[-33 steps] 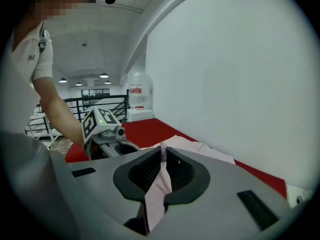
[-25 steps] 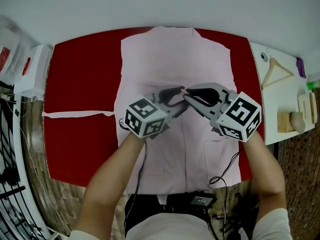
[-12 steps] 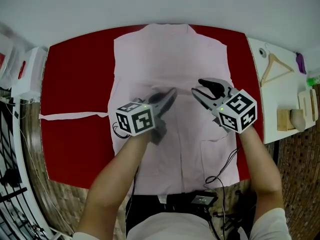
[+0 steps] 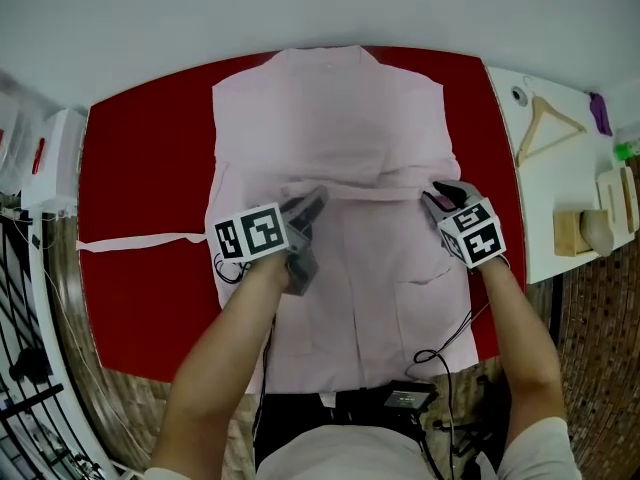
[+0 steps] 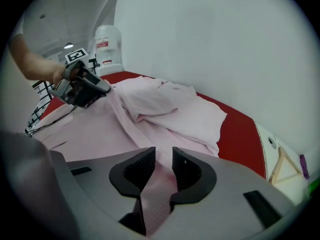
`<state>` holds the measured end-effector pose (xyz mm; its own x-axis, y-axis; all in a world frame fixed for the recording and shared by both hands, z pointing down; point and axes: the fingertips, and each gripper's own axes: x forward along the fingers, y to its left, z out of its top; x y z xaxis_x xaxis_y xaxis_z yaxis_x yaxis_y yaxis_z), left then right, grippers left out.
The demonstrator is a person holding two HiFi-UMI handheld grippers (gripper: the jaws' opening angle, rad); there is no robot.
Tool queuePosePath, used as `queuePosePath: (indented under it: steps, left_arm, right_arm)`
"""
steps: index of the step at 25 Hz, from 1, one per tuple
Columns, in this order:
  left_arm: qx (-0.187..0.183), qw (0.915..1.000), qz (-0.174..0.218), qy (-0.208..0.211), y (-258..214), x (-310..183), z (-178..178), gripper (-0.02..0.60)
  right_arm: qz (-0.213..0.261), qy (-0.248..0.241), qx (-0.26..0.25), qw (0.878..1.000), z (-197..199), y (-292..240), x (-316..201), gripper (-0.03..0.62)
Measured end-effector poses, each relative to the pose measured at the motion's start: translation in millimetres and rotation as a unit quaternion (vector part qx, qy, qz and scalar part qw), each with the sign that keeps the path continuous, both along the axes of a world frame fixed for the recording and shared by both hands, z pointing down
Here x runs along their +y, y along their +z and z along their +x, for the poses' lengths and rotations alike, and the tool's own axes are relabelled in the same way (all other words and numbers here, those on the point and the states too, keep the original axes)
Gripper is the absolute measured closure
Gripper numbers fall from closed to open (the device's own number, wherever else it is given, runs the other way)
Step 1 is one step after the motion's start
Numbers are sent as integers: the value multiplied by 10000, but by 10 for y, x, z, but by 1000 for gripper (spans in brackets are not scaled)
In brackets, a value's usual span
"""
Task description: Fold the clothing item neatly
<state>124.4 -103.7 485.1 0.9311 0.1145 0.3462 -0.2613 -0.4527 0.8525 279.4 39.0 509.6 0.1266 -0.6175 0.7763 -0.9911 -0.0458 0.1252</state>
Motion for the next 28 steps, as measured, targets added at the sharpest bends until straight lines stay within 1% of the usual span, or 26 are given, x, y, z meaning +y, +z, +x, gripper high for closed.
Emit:
queuePosePath:
  steps: [5,8,10,14,20,23,26,28]
  left_arm:
    - [-233,9997,86,-18,56,-72,-269,518]
    - [-427,9985,300,-178,93,-188,-476,518]
    - [-450,9975,455,-303,77,-246,-576,518]
    - [-290,9953,764,-517,-32,-296,-717,518]
    - [-365,9901,987,-932,-132,-393,-1036,518]
    - [-306,9866,1176,-1085,-273,-418,-1220,518]
    - [-32,9841,1362,-1140,-436,-446,-1357,518]
    - [180,9823,1427,-1204,-501,-475,-1466,518]
  right_arm:
    - [-102,124,-120,9998,55,176,95,482]
    - [-132,112,-175,9997,62,249,129,482]
    - [-66,128,-234,9996,70,261,135,482]
    - [75,57,-201,9998,78,208,118,482]
    - [310,-80,-196,9993,79,40,24,482]
    - [430,-173,-152,9988,45,-72,-40,482]
    - [541,-211,-62,9983,-72,-241,-76,482]
    - [618,-298,8,9976,-243,-347,-145,482]
